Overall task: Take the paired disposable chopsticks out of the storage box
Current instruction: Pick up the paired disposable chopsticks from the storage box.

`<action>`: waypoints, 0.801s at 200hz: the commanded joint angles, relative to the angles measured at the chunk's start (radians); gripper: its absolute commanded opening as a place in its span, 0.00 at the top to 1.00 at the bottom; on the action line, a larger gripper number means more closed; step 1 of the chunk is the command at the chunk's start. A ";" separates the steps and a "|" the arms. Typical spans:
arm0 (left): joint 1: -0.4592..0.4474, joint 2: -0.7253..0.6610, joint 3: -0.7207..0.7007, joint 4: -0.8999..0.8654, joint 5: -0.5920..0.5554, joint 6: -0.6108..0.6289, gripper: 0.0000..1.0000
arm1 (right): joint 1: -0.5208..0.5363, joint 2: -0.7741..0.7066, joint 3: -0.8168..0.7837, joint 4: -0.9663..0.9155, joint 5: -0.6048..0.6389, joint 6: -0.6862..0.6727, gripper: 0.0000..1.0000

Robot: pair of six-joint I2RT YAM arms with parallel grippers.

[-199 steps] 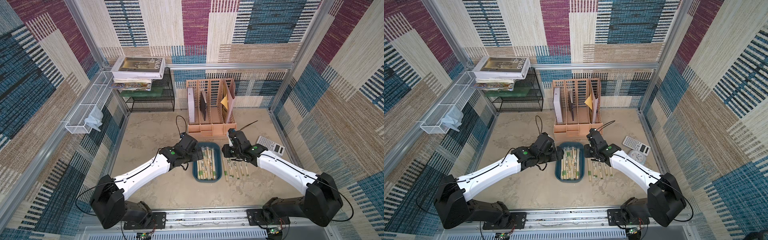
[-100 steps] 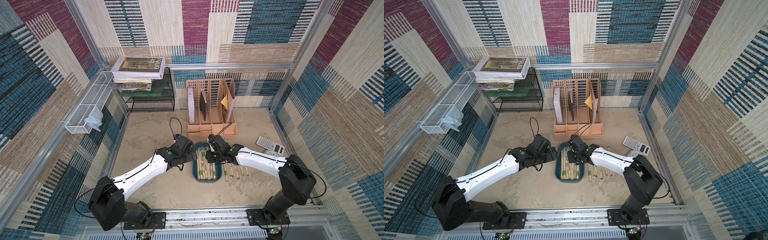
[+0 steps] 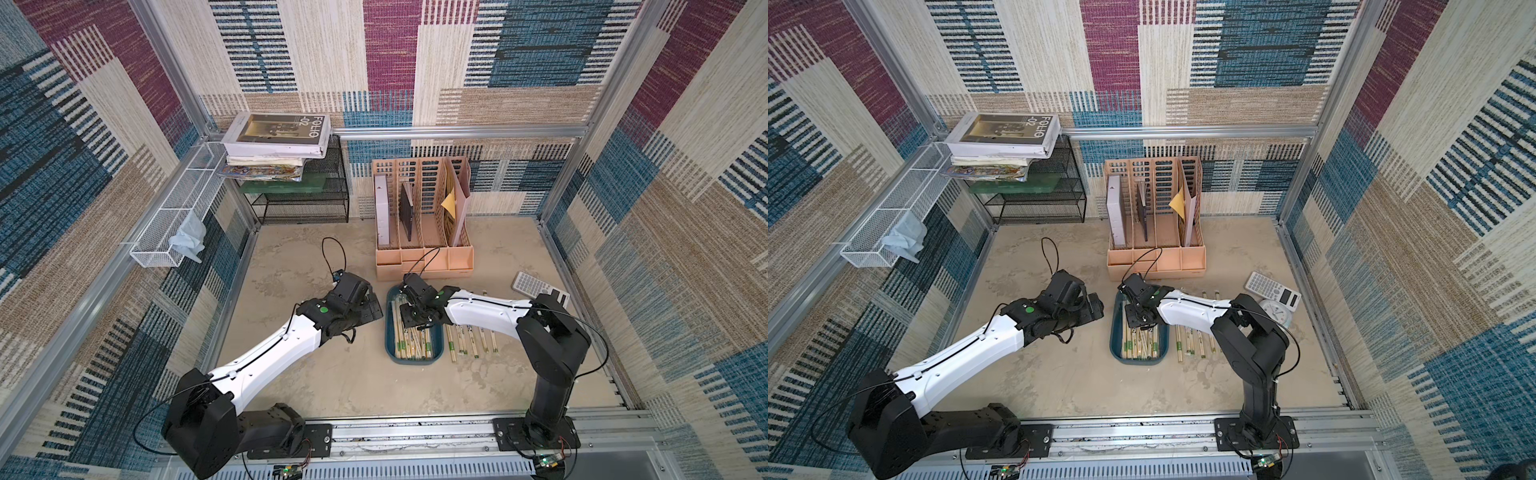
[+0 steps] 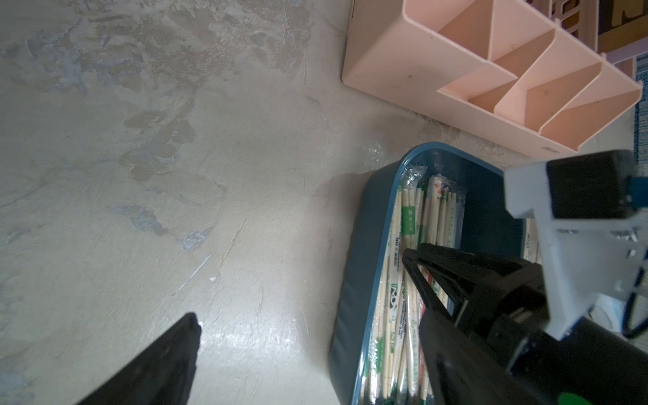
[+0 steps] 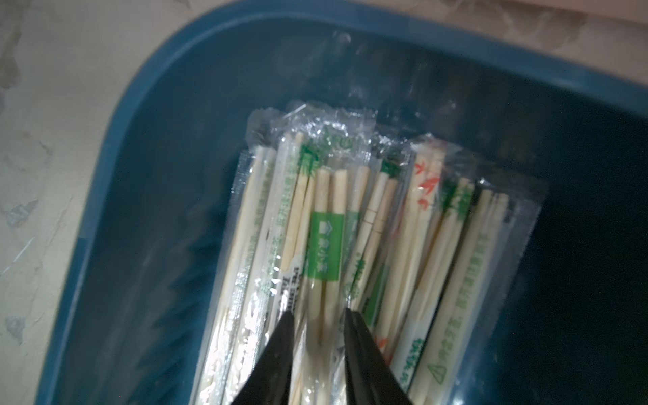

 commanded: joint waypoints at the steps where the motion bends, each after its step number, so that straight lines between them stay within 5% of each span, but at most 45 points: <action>1: 0.005 -0.006 -0.006 0.019 0.017 0.007 0.01 | 0.002 0.011 0.005 -0.021 0.025 -0.004 0.71; 160: 0.015 -0.014 -0.019 0.038 0.040 0.003 0.01 | 0.005 -0.055 0.005 -0.038 0.030 0.004 0.82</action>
